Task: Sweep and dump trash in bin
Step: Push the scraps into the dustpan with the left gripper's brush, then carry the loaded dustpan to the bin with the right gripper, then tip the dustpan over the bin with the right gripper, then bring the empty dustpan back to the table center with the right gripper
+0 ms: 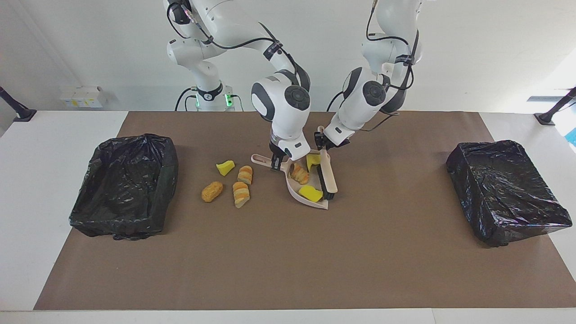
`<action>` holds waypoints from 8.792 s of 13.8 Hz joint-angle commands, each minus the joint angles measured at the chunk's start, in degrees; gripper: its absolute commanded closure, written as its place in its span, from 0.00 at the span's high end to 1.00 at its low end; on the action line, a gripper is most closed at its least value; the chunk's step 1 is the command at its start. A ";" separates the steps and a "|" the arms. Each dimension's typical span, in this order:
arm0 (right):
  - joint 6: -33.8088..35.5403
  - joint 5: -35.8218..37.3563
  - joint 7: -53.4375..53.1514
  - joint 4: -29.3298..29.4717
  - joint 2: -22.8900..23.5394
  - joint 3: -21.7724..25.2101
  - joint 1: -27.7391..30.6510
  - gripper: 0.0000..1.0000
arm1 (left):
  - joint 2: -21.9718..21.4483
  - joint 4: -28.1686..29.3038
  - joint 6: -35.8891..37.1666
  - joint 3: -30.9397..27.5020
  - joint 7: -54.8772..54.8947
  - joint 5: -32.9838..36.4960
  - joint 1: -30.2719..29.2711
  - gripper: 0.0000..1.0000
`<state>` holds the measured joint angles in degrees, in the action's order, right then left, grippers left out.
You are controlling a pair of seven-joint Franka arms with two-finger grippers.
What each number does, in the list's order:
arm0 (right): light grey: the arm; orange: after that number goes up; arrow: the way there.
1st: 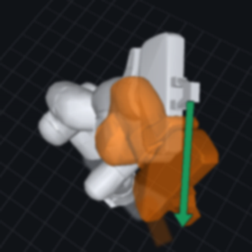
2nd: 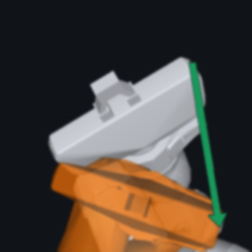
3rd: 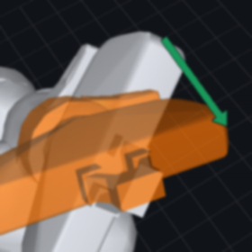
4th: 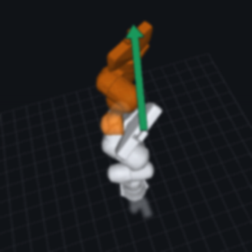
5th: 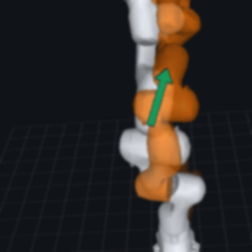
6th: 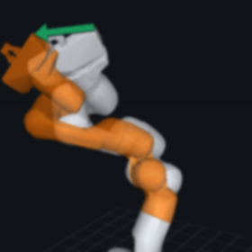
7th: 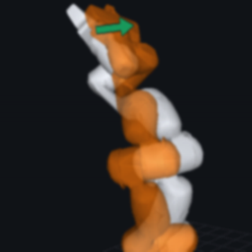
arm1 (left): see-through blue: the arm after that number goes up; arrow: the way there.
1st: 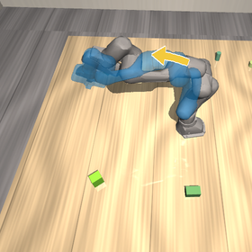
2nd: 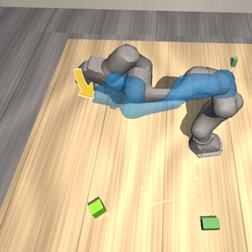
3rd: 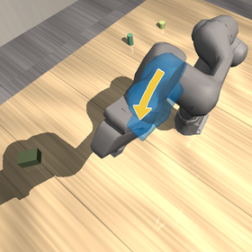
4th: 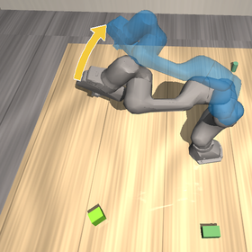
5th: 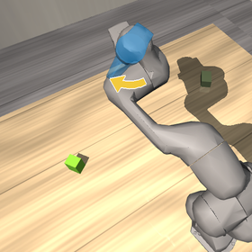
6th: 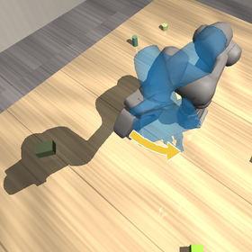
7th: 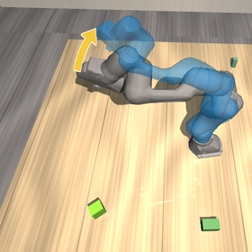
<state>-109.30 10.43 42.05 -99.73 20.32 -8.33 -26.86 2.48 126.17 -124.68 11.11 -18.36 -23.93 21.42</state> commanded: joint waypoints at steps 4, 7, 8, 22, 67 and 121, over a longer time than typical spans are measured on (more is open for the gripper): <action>-1.18 0.02 -1.18 -0.73 -0.54 -0.28 0.23 0.00 | -1.25 -7.60 11.37 -1.17 -1.50 1.59 -5.06 0.00; -1.27 0.02 -1.18 -0.73 -0.54 -0.28 0.23 0.00 | -3.26 -9.80 16.04 -1.09 -1.42 5.99 -8.40 0.00; -1.18 0.02 -1.18 -0.73 -0.54 -0.28 0.23 0.00 | -4.23 -9.80 16.83 -1.09 -1.42 7.91 -8.76 0.00; 15.07 -2.77 14.52 3.66 -14.59 0.07 18.91 0.00 | -9.95 1.44 13.25 -0.47 -10.00 12.50 -0.09 0.00; -7.34 49.60 56.83 -6.44 -18.38 0.77 48.74 0.00 | 1.92 -25.08 22.28 -1.08 5.42 20.59 -16.49 1.00; -13.31 -23.77 -81.77 -23.56 -15.03 -3.89 -12.07 1.00 | 4.45 -32.66 21.07 -6.19 21.17 23.49 -7.90 1.00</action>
<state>-119.82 -9.84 -39.13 -115.42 11.58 -12.25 -37.52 4.88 94.04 -100.75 5.56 3.68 -1.25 10.75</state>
